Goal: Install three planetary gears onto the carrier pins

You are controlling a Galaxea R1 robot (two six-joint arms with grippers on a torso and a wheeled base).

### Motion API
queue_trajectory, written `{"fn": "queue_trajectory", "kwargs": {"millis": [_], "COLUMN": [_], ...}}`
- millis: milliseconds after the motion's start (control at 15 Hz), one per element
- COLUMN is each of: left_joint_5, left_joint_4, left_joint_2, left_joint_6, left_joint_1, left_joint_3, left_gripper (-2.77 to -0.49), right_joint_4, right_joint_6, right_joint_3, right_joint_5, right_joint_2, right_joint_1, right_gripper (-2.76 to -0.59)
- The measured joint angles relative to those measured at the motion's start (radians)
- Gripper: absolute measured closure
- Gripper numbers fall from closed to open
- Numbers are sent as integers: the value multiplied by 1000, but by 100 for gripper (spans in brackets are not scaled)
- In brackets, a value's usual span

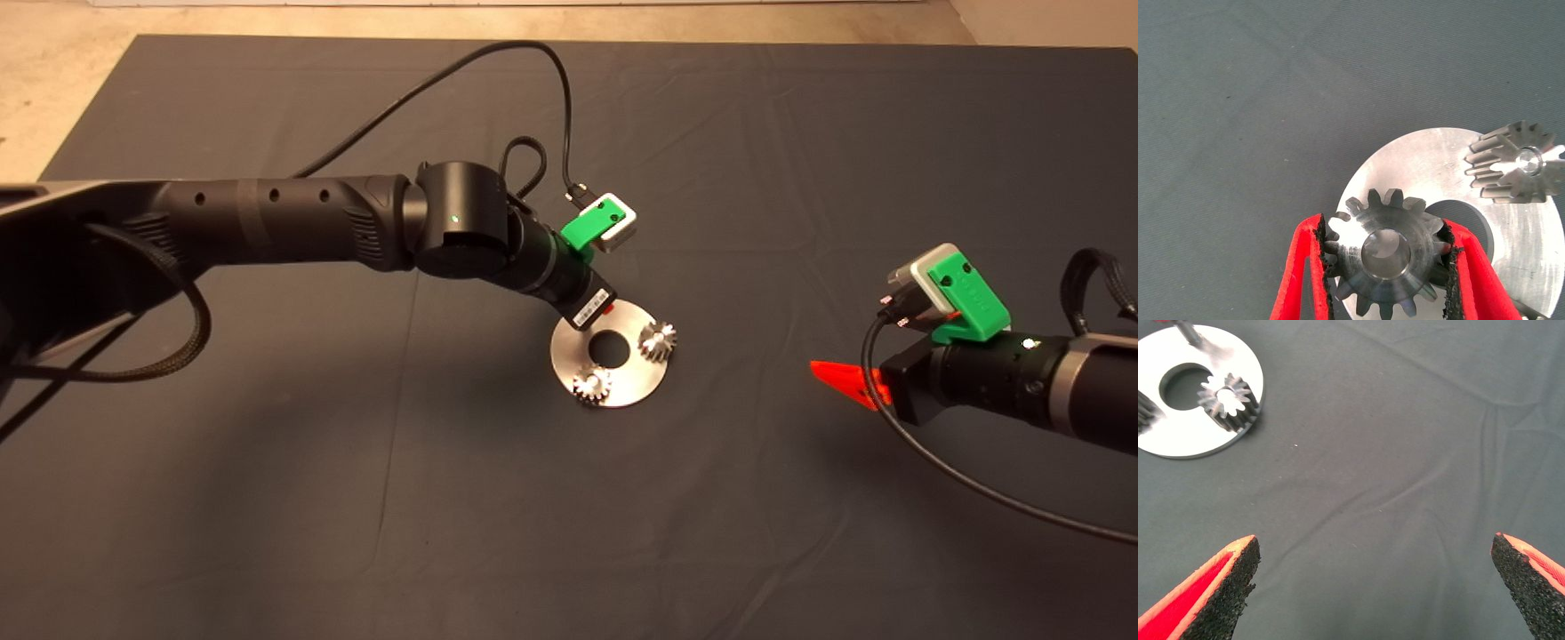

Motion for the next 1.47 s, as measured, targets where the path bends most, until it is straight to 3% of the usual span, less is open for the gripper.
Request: {"fn": "queue_trajectory", "kwargs": {"millis": [600, 733, 1133, 1467], "left_joint_5": [11, 9, 7, 4], "left_joint_4": [1, 1, 2, 2], "left_joint_2": [-1, -2, -1, 0], "left_joint_6": [64, 67, 108, 111], "left_joint_1": [18, 24, 24, 24], "left_joint_3": [0, 0, -2, -8], "left_gripper": [-63, -63, -63, -63], "right_joint_4": [1, 1, 1, 1], "right_joint_6": [0, 0, -1, -1], "right_joint_3": [0, 0, 1, 1], "right_joint_5": [-3, -17, -22, -22], "right_joint_2": [15, 30, 37, 37], "right_joint_1": [5, 5, 5, 4], "right_gripper": [-260, -260, -260, -260]}}
